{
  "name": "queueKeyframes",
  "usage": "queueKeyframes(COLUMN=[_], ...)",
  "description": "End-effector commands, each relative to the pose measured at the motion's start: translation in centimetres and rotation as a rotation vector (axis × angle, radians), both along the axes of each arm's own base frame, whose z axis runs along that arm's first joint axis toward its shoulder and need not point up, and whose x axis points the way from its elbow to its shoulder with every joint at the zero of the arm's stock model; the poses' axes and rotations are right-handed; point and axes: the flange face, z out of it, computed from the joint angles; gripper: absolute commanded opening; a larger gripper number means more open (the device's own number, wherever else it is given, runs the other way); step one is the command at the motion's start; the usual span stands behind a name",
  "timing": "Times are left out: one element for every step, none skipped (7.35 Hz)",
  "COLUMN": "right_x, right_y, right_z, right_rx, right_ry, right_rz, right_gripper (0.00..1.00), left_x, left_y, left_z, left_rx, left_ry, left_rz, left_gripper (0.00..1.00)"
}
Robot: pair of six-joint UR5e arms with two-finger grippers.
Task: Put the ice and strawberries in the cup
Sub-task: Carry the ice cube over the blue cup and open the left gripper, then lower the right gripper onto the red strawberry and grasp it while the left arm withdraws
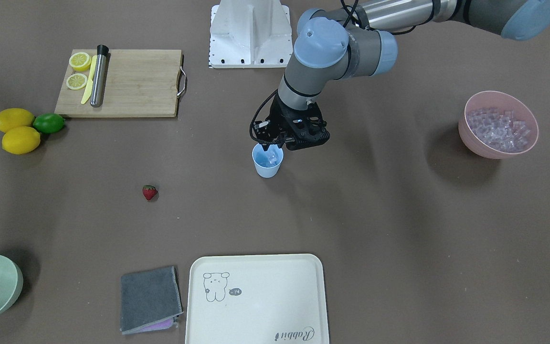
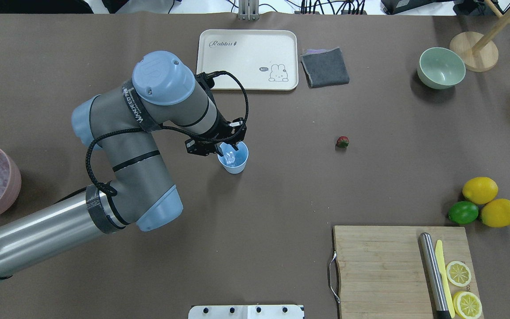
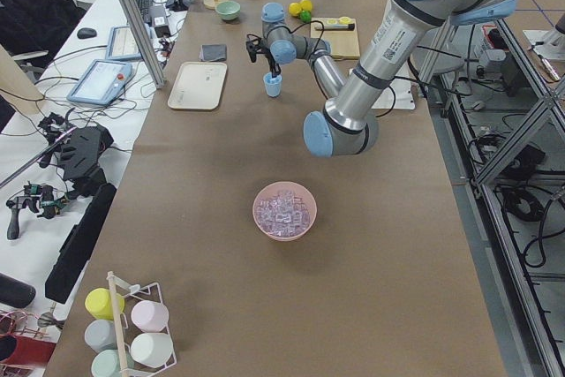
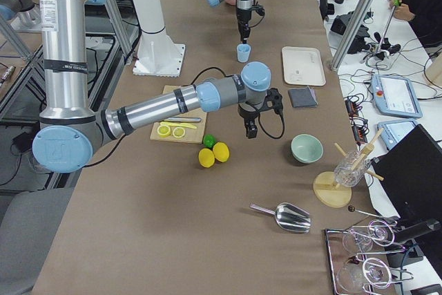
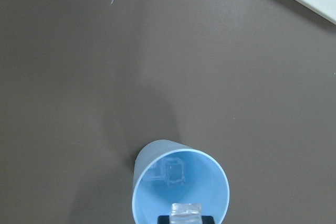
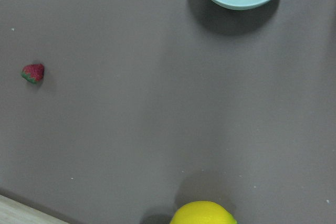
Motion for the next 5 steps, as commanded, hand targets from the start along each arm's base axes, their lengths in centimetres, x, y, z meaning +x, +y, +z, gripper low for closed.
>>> queueKeyframes(right_x=[-7.4, -11.8, -16.6, -20.7, -24.7], right_y=[-1.9, -2.8, -2.8, -2.1, -1.3], right_z=[-4.4, -6.7, -9.1, -10.4, -10.6], right_rx=[-0.037, -0.050, -0.054, -0.052, -0.066], right_ry=[0.032, 0.060, 0.087, 0.108, 0.091], right_rz=[-0.005, 0.002, 0.007, 0.013, 0.059], right_gripper=[1.00, 0.99, 0.98, 0.98, 0.97], left_x=[-0.9, -3.1, -5.3, -7.4, -9.2], left_y=[-0.3, -1.2, -1.1, -1.8, -2.4], left_z=[-0.3, 0.5, 2.1, 3.6, 5.3], left_rx=[0.011, 0.019, 0.051, 0.079, 0.115], left_ry=[0.005, 0.006, -0.007, -0.029, -0.052], left_rz=[-0.009, -0.029, -0.025, -0.024, -0.018], left_gripper=[0.98, 0.98, 0.98, 0.98, 0.98])
